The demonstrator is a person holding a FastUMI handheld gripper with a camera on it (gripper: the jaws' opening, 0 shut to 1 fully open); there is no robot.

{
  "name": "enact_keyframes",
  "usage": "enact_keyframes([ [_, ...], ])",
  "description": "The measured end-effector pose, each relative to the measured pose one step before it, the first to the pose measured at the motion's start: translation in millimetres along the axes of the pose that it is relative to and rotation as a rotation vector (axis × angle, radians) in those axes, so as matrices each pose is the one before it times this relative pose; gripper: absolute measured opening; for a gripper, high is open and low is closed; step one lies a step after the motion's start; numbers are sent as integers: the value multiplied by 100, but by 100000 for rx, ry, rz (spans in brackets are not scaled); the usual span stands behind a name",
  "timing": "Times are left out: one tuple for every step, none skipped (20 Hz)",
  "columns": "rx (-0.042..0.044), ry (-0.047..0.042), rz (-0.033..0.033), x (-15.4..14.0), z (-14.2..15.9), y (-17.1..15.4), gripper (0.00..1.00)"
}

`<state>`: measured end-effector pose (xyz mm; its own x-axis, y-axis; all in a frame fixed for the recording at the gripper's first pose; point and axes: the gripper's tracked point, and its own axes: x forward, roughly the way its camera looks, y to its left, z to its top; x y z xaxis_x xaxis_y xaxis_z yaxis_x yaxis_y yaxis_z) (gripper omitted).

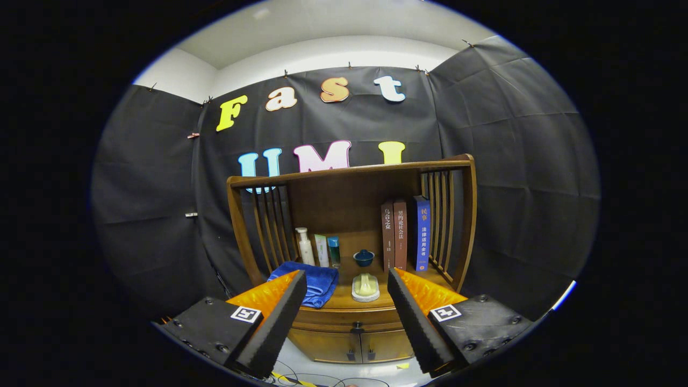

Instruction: Pull open the drawer, take out the items inside it, and place them on the countertop above the cabinet.

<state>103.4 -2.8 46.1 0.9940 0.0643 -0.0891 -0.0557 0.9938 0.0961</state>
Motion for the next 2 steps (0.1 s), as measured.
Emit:
enact_keyframes([
  [43,-34,-31,-54,7,14,98],
  [9,-83,-61,4,49,-16,98],
])
